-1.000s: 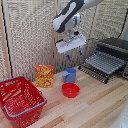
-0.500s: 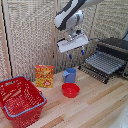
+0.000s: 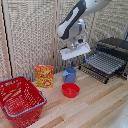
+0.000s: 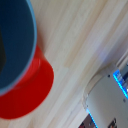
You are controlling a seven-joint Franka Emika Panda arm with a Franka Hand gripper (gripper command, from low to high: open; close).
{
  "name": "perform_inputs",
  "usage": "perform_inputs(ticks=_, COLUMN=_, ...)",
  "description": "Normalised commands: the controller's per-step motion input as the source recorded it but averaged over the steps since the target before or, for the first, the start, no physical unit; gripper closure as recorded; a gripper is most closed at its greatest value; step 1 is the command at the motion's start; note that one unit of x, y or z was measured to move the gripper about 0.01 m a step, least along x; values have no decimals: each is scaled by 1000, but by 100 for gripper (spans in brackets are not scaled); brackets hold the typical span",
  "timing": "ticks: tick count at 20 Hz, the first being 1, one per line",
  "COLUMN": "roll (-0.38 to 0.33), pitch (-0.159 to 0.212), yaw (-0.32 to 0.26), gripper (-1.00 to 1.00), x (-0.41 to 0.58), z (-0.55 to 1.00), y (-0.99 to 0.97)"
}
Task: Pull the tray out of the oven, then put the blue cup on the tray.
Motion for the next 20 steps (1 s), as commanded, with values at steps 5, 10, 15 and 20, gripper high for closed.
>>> perform_inputs(ticks=5, roll=89, pitch=-114, yaw=1, gripper=-100, x=-150, z=-352, y=-118)
perform_inputs(ticks=10, roll=72, pitch=-96, yaw=40, gripper=100, x=-355, z=-309, y=-54)
perform_inputs(ticks=15, roll=2, pitch=14, yaw=9, gripper=100, x=-19, z=-21, y=0)
perform_inputs(ticks=20, roll=0, pitch=0, yaw=18, gripper=100, x=0, z=0, y=0)
